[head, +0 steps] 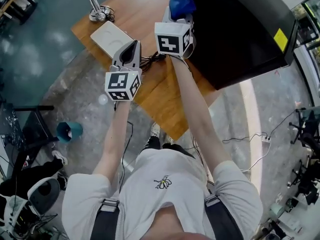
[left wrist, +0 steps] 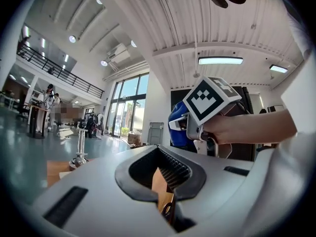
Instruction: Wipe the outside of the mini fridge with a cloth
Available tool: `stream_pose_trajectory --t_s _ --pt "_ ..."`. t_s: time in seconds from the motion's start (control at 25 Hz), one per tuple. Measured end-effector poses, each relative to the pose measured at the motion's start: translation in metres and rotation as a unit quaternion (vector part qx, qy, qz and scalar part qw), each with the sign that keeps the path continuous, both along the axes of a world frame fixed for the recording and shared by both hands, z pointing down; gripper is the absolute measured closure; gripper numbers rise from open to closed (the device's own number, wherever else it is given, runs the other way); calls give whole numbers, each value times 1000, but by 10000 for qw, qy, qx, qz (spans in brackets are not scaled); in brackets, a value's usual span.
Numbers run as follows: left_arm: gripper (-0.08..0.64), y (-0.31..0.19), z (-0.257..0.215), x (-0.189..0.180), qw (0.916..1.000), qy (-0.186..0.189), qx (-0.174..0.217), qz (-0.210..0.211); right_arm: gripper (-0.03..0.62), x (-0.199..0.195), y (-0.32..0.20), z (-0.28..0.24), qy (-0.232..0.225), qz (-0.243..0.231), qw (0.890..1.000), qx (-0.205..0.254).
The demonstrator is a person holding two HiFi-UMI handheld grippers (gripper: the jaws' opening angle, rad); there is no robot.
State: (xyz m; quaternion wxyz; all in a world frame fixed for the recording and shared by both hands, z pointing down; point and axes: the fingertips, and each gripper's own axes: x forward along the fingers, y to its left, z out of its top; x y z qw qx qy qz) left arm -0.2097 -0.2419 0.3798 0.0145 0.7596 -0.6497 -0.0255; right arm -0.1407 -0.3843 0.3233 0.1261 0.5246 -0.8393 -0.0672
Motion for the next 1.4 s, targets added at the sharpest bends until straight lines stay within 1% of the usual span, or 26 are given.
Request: stream_pose_trajectory --t_s 0.2,0.36,0.56,0.72,0.84,0.92,1.08,1.4 --pt "558 0 11 -25 9997 75 -70 -218 525 -14 -18 17 68 83 9997 -200" --pt "558 0 14 -24 9997 58 -91 -216 525 -4 -22 20 -154 254 9991 -306" --pt "558 -3 11 -12 9999 62 -77 -124 525 18 -21 17 -470 421 9973 -364" --pt "558 -8 12 1 9999 64 -77 -22 525 31 -15 15 -525 559 9964 -369" --pt "558 -8 12 11 9999 49 -72 57 525 36 -8 18 -608 530 9960 -388" --pt "558 -7 12 17 9999 48 -67 100 525 45 -3 20 -586 588 9958 -379" --pt "558 -2 10 32 9998 41 -63 185 525 69 12 23 -519 794 9950 -317" --pt "558 15 -2 77 9987 -3 33 503 525 129 54 14 -592 1189 9911 -125"
